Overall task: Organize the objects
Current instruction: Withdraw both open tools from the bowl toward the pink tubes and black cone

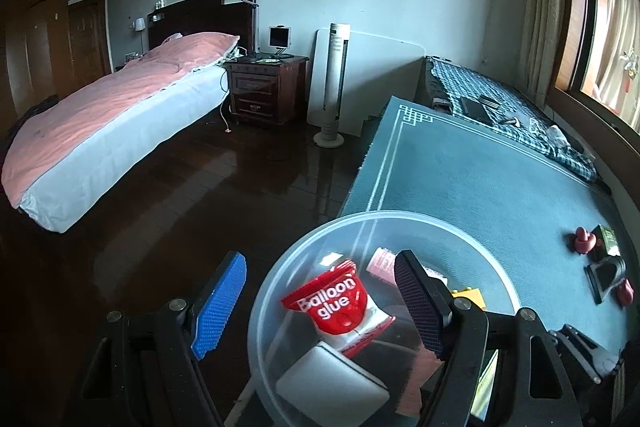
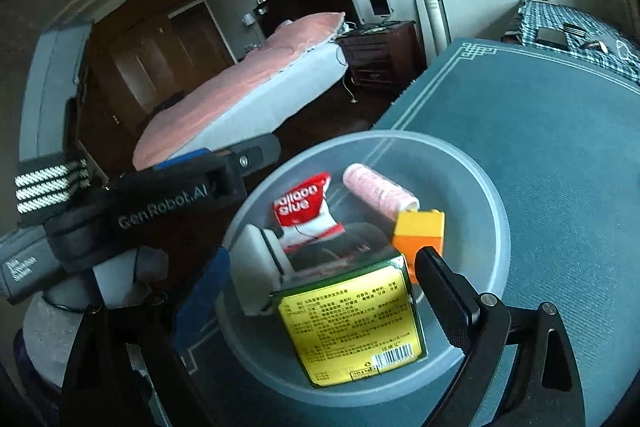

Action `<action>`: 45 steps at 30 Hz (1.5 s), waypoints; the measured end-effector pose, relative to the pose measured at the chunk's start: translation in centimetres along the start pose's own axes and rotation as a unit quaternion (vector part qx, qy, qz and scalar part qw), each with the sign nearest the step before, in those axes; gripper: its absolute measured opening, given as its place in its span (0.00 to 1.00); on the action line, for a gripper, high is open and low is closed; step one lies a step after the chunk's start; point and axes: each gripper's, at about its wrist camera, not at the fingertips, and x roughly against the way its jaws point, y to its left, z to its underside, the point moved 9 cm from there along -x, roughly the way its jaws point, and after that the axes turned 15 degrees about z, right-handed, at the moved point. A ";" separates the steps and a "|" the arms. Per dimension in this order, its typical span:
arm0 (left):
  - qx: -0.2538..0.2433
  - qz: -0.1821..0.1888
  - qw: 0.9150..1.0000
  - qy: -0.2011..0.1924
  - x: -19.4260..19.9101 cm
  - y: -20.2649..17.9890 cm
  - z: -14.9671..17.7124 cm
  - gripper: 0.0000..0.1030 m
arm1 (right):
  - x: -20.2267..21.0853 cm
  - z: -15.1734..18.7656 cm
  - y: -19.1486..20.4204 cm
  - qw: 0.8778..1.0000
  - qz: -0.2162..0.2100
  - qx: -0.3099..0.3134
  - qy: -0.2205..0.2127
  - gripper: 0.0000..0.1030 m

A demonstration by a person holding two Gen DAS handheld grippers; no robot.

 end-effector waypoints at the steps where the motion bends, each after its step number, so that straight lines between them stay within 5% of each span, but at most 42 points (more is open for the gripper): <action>1: 0.001 -0.002 1.000 0.000 0.1 0.2 0.0 0.78 | 0.1 -0.1 0.1 1.000 -0.005 0.000 -0.002 0.92; 18: -0.039 -0.002 0.999 -0.004 0.1 -3.1 -0.1 0.81 | 2.6 0.3 -5.0 0.998 0.044 -0.035 -0.020 0.92; 45: -0.149 0.045 0.988 0.021 -2.1 -16.8 1.3 0.85 | 9.0 3.5 -21.2 0.973 0.149 -0.169 -0.045 0.92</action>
